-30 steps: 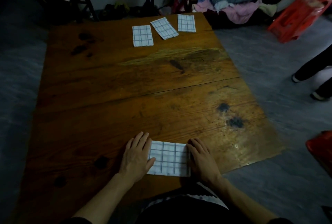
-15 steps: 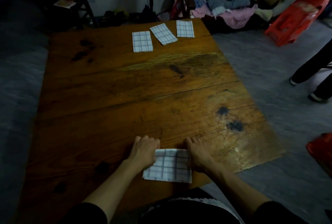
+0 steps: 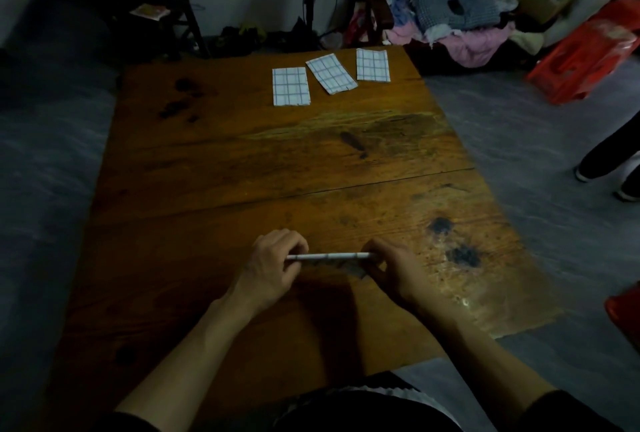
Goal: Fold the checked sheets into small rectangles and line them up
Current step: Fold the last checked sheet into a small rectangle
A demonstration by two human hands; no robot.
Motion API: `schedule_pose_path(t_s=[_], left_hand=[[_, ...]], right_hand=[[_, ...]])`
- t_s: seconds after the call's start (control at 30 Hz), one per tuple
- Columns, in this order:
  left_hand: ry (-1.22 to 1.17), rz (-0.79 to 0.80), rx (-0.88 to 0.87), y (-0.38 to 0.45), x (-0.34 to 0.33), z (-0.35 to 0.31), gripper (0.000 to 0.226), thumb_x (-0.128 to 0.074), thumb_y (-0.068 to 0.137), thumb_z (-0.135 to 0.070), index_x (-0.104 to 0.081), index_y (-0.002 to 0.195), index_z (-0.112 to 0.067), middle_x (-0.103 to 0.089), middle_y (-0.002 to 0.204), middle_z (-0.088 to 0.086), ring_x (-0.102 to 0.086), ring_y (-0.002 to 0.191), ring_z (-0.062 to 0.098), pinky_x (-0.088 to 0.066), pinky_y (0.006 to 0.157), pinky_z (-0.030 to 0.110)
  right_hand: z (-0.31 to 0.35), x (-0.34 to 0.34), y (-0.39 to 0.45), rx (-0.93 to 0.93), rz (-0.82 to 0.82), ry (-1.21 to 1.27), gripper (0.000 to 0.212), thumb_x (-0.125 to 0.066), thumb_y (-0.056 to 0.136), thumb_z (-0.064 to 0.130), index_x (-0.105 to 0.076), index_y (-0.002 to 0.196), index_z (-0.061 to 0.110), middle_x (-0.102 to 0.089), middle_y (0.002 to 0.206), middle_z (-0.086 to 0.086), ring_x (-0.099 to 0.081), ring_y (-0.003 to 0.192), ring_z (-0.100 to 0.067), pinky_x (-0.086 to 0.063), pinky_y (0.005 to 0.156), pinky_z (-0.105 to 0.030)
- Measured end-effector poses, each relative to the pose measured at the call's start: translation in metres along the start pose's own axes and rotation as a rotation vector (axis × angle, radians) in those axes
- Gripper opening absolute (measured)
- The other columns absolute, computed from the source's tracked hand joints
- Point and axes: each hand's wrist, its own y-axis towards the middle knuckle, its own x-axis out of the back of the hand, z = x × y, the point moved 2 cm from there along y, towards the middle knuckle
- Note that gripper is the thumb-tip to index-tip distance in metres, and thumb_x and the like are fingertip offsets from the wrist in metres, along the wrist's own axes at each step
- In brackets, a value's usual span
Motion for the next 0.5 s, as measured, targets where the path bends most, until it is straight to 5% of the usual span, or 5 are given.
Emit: schedule_pose_path(t_s=[0.5], left_hand=[[0.232,0.058,0.095,-0.013,-0.017,0.019,0.018,-0.071,0.082,-0.020,-0.059,0.093,-0.028,-0.057,0.087,-0.013,-0.048,0.080,0.007,-0.037,0.074,0.029]], right_hand=[[0.013,-0.005,0.004,0.011,0.146,-0.097,0.007,-0.065,0.088,0.026,-0.064,0.096,0.025,-0.063,0.096,0.008,-0.056,0.092,-0.013,-0.049,0.082,-0.042]])
